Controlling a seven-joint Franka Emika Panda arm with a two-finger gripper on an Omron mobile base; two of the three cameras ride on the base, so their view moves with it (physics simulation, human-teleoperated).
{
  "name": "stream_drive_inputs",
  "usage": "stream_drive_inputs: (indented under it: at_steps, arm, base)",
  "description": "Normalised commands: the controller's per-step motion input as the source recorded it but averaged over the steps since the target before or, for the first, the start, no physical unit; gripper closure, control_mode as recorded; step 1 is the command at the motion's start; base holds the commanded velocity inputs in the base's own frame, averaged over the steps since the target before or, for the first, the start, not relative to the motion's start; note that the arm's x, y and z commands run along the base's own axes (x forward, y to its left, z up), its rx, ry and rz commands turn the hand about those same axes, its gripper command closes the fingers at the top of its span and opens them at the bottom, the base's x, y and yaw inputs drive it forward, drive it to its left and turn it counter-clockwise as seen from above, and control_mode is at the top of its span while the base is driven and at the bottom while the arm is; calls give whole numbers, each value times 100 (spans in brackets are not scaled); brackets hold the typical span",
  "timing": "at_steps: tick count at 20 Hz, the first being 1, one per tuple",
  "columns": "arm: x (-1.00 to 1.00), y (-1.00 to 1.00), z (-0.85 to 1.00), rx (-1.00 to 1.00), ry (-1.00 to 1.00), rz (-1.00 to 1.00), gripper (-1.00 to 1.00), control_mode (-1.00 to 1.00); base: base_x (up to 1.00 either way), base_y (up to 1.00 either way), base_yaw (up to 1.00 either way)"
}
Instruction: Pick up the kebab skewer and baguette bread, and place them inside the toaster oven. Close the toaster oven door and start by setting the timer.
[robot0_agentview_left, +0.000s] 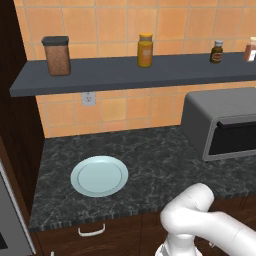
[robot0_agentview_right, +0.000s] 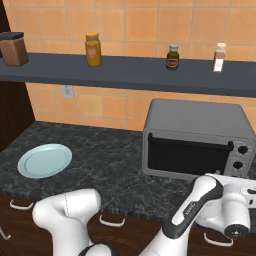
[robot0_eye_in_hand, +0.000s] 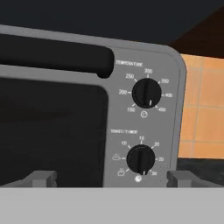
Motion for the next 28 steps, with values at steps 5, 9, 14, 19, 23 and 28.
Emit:
stream_drive_inputs:
  at_steps: [5,9,14,19,23,28]
  arm:
    - [19,-12,-11,0,0,0,-100,-100]
    - [39,-21,-5,2,0,0,-100,-100]
    - [28,-22,0,4,0,0,-100,-100]
    - [26,-3,0,1,0,0,-100,-100]
    - [18,-2,0,0,0,0,-100,-100]
    - [1,-5,-1,0,0,0,-100,-100]
  base:
    - [0,0,0]
    - [0,0,0]
    - [0,0,0]
    - [0,0,0]
    - [0,0,0]
    - [0,0,0]
